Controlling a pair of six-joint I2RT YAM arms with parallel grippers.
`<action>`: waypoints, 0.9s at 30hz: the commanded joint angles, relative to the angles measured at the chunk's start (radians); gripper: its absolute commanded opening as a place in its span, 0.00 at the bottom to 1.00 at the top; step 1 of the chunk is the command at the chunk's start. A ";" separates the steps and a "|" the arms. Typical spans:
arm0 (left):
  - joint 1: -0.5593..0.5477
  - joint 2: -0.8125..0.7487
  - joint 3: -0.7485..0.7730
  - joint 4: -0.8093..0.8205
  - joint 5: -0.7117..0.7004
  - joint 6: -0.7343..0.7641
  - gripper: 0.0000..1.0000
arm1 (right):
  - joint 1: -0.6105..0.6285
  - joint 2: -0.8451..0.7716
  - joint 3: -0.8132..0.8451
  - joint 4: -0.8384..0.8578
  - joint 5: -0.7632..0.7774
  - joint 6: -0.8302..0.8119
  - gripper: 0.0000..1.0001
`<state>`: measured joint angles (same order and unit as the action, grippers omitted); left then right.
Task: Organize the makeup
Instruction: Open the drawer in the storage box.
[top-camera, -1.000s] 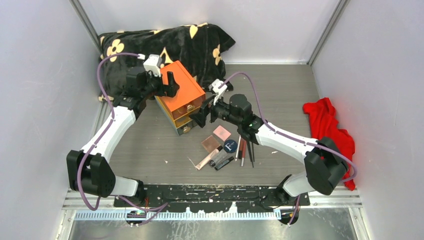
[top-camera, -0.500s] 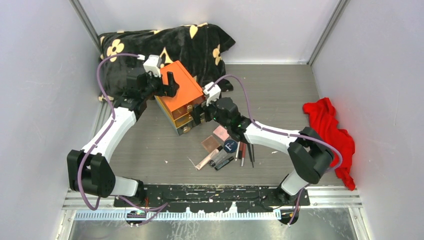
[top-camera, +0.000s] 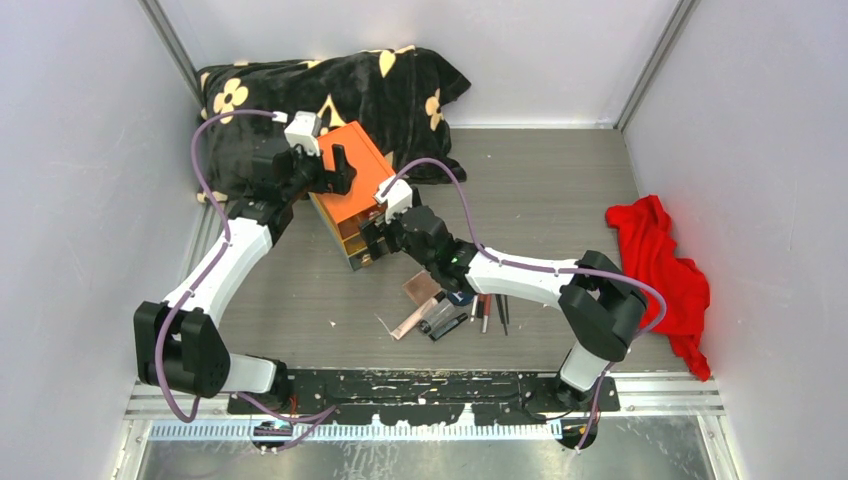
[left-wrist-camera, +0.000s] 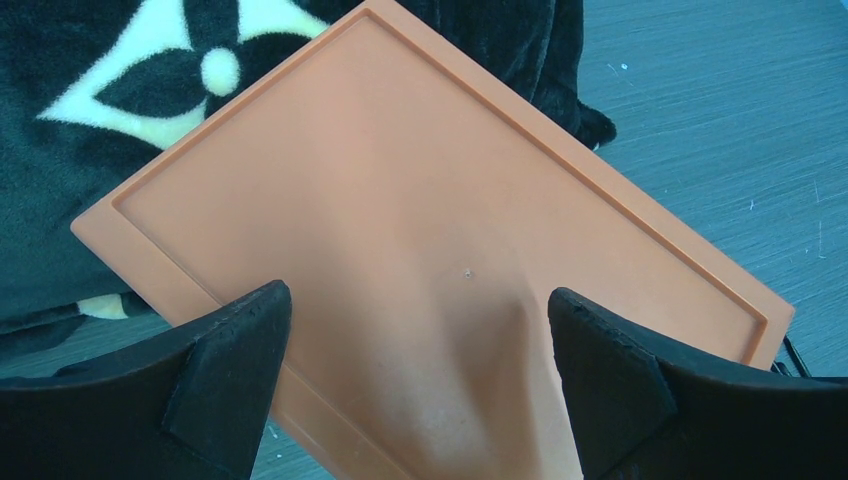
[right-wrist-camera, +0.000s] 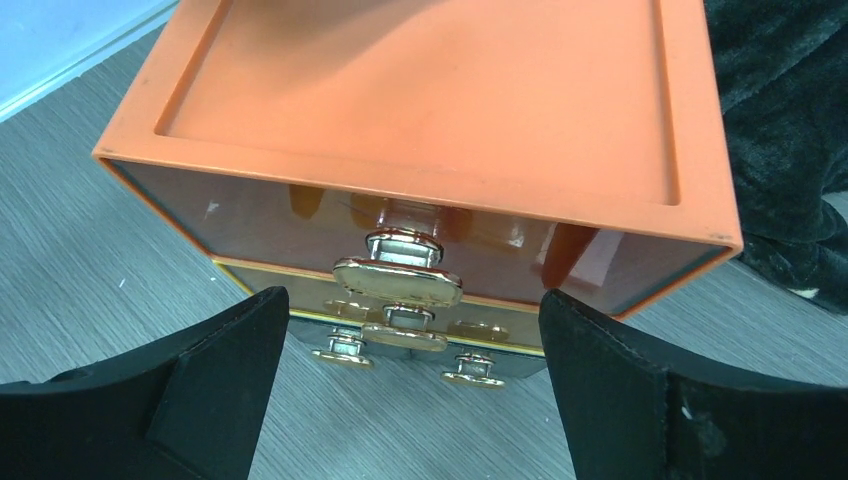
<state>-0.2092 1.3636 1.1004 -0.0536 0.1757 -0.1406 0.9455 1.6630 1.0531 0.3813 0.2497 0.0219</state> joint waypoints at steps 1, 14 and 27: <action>-0.001 -0.001 -0.044 -0.059 -0.015 -0.013 1.00 | -0.001 -0.016 0.043 0.097 0.028 -0.015 1.00; -0.001 0.041 -0.073 -0.035 -0.033 -0.026 1.00 | 0.000 -0.001 0.096 0.102 0.049 -0.050 0.91; 0.000 0.059 -0.089 -0.022 -0.030 -0.027 1.00 | 0.001 0.010 0.090 0.105 0.026 -0.009 0.44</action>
<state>-0.2092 1.3750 1.0584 0.0494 0.1558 -0.1452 0.9539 1.6695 1.0805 0.3737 0.2771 0.0044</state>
